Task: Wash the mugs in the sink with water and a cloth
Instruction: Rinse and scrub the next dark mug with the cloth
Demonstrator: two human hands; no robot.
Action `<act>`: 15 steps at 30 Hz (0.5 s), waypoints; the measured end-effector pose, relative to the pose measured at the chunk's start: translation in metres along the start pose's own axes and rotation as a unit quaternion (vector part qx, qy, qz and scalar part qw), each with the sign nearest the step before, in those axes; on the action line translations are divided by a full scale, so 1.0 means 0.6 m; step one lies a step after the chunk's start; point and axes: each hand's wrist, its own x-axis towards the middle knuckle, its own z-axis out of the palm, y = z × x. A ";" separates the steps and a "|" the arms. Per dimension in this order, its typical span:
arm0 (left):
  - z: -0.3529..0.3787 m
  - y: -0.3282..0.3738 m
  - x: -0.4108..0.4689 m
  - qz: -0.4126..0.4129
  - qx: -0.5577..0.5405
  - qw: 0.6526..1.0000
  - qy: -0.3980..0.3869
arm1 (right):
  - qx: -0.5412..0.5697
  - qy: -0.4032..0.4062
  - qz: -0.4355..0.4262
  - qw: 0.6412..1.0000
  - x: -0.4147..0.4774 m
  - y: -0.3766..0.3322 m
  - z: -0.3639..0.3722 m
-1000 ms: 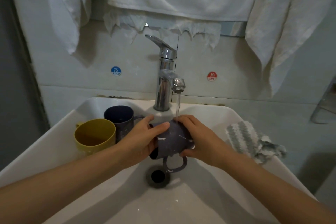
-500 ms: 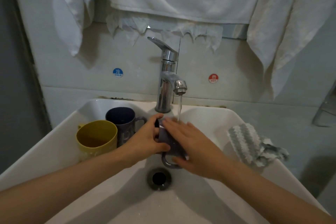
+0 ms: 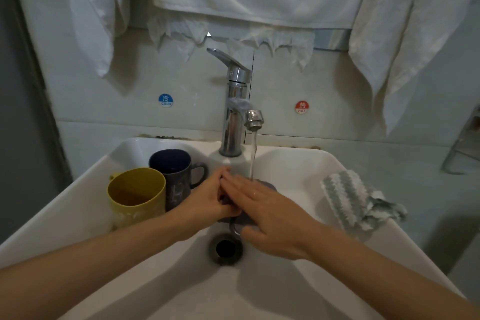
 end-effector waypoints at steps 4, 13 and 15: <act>0.001 0.000 0.004 -0.024 -0.002 1.000 0.014 | -0.006 -0.007 0.051 0.999 0.003 0.018 -0.002; 0.001 -0.007 0.001 -0.068 0.020 0.997 -0.006 | -0.023 -0.056 0.074 0.995 0.001 0.031 0.002; 0.000 -0.008 0.000 -0.066 0.018 0.998 -0.014 | -0.013 -0.062 0.051 0.997 0.000 0.022 0.004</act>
